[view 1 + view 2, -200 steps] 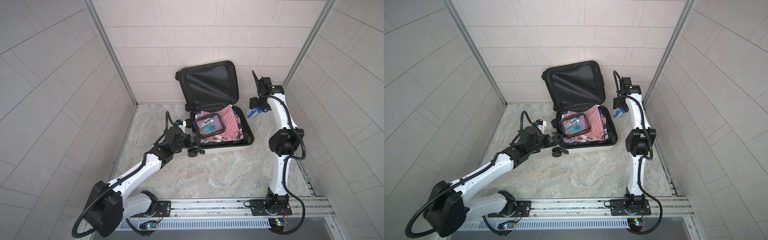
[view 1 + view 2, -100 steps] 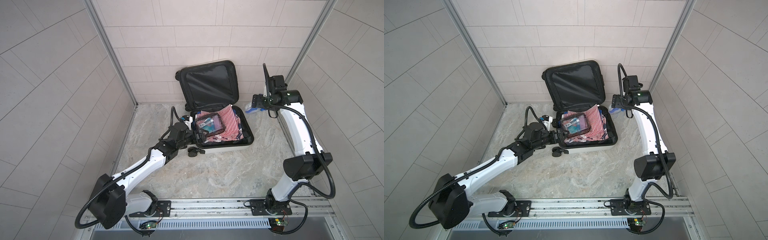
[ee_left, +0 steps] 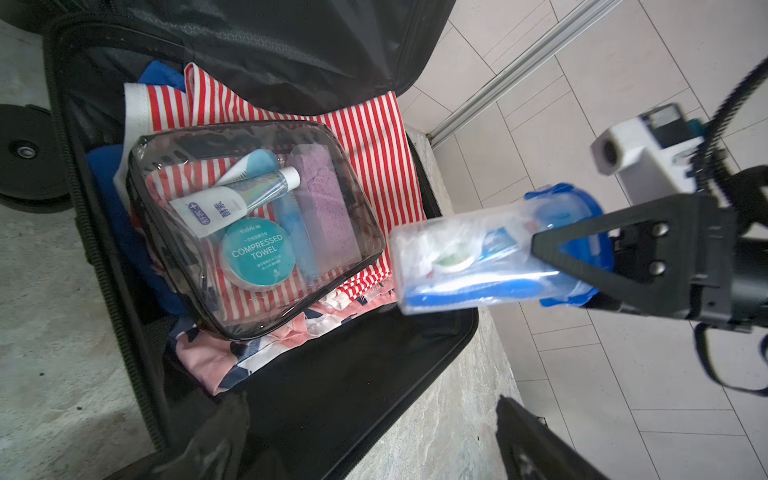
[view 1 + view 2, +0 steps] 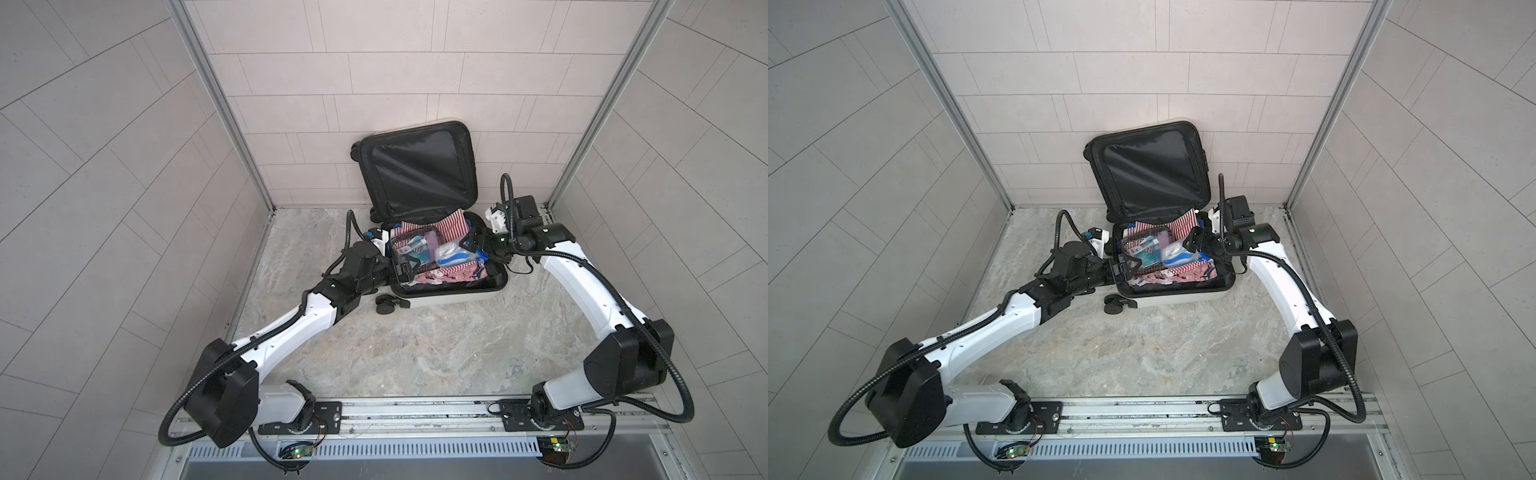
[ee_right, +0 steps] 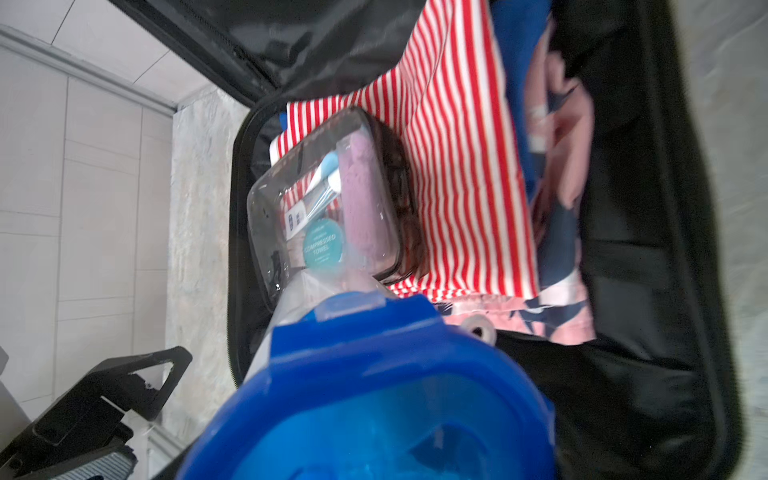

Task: Pack the luggage
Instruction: 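Grasp the blue-lidded clear container with the right gripper and lower it into the suitcase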

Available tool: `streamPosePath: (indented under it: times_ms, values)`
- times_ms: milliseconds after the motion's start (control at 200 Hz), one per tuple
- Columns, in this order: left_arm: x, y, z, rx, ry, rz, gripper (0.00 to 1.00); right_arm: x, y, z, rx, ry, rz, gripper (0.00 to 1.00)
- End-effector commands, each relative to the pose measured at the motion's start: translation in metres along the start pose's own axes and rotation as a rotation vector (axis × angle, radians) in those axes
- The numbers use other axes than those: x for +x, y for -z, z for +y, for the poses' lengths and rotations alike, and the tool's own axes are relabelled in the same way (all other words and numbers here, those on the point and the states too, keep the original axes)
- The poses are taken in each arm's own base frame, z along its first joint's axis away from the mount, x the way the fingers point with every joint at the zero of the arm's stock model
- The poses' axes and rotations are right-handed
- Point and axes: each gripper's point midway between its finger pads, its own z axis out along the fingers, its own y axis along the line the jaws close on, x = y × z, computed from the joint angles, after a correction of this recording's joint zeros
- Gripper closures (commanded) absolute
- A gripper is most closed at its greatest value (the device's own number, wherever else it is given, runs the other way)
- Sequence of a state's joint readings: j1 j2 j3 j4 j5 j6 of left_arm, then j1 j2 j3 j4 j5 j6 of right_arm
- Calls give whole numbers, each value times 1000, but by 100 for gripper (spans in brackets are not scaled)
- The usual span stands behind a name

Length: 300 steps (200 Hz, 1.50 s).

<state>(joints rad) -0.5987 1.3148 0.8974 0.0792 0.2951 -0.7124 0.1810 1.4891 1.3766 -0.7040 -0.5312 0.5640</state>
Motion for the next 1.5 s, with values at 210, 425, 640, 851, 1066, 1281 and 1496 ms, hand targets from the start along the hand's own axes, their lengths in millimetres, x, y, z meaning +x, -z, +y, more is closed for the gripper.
streamPosePath:
  times_ms: [210, 425, 640, 851, 1066, 1281, 1496]
  values:
    - [-15, -10, -24, 45, 13, -21, 3, 24, -42, 39, -244, -11, 97, 28]
    - [-6, -25, -32, 45, 0, 7, 3, 39, -66, 25, -223, -31, 142, 28]
    - [2, -39, -40, 52, -10, 34, 4, 49, -87, 5, -179, -52, 168, 24]
    - [9, -49, -38, 48, -3, 52, 5, 61, -106, -18, -118, -65, 199, 7]
    - [12, -49, -35, 44, 0, 55, 5, 59, -107, -26, -75, -49, 192, 1]
    - [14, -51, -34, 46, 0, 59, 5, 41, -85, -28, -16, -10, 130, 1]
    - [15, -52, -34, 51, 3, 58, 5, 34, -69, -32, 49, 32, 113, 1]
